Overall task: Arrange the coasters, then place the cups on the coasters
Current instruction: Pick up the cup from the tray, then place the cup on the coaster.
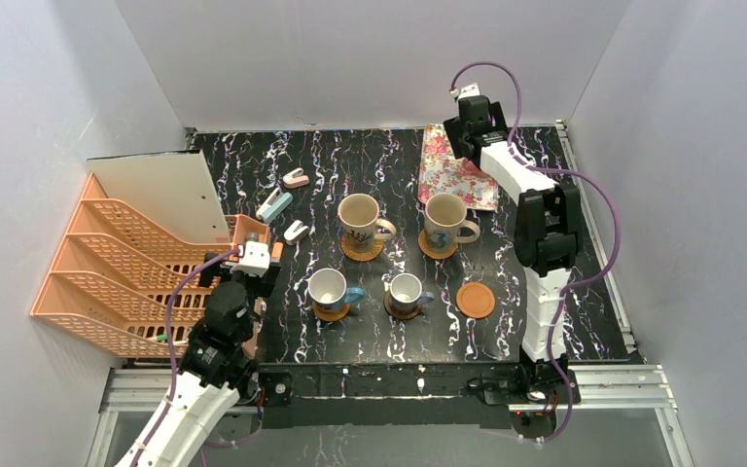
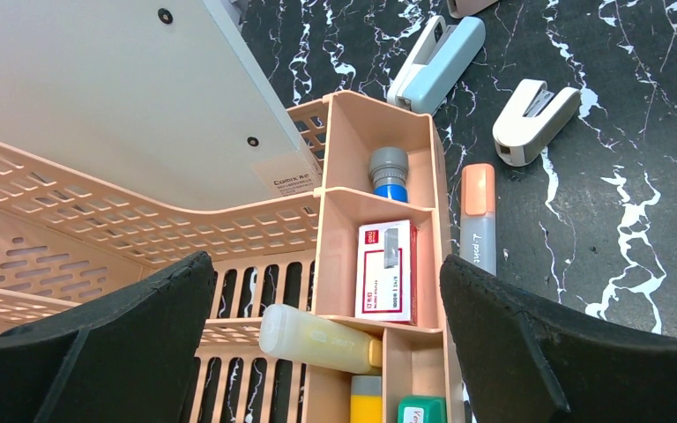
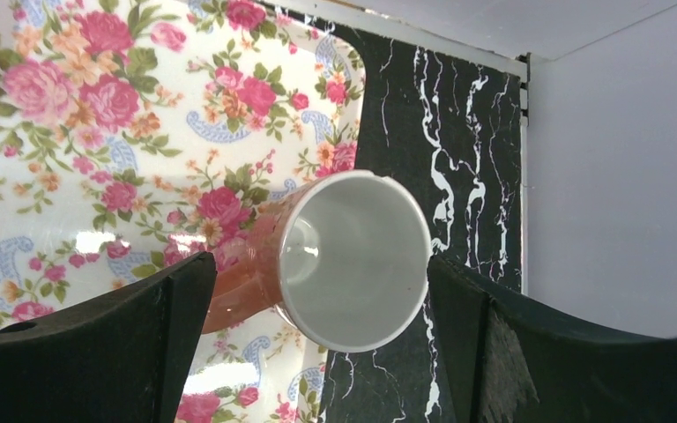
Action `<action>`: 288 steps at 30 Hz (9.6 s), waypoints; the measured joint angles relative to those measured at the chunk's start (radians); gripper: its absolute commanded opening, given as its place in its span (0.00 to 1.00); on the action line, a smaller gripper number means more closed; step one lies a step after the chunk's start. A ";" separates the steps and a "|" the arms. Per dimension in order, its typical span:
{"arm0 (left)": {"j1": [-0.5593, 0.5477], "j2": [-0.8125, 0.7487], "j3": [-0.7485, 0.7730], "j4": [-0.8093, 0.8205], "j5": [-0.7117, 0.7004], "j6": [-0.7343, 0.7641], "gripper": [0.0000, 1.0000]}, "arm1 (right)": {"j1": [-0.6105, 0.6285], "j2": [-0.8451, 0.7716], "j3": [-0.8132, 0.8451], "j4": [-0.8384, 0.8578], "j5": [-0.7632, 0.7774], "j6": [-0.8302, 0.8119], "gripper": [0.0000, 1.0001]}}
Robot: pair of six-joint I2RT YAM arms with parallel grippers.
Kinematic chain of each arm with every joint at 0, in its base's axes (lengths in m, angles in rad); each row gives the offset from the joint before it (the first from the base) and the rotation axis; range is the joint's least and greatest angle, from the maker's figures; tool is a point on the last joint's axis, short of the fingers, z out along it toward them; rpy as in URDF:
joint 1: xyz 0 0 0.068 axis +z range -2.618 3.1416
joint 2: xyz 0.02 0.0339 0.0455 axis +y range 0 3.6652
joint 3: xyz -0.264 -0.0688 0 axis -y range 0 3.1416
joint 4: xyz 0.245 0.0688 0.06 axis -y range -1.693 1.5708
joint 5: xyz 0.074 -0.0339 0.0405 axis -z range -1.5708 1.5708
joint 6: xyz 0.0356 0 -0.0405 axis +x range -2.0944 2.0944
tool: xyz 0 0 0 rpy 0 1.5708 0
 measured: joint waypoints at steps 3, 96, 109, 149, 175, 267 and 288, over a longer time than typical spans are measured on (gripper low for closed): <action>0.000 0.000 0.000 0.000 0.000 0.000 0.98 | 0.000 0.000 -0.027 0.004 0.000 -0.008 0.98; 0.000 -0.021 0.000 -0.001 0.000 0.000 0.98 | -0.200 -0.190 -0.430 0.221 -0.419 0.290 0.79; 0.000 -0.021 0.000 -0.001 0.000 0.000 0.98 | -0.188 -0.174 -0.452 0.280 -0.416 0.283 0.69; 0.000 -0.019 -0.003 0.000 0.000 0.000 0.98 | -0.168 -0.309 -0.704 0.474 -0.407 0.193 0.01; 0.000 -0.019 -0.003 0.000 0.000 0.000 0.98 | -0.167 -0.327 -0.751 0.538 -0.442 0.187 0.01; 0.000 -0.019 -0.004 0.000 0.000 0.001 0.98 | -0.166 -0.560 -0.842 0.669 -0.359 0.135 0.01; 0.000 -0.024 -0.004 0.000 0.000 0.001 0.98 | -0.378 -1.056 -0.689 -0.079 -0.963 -0.011 0.01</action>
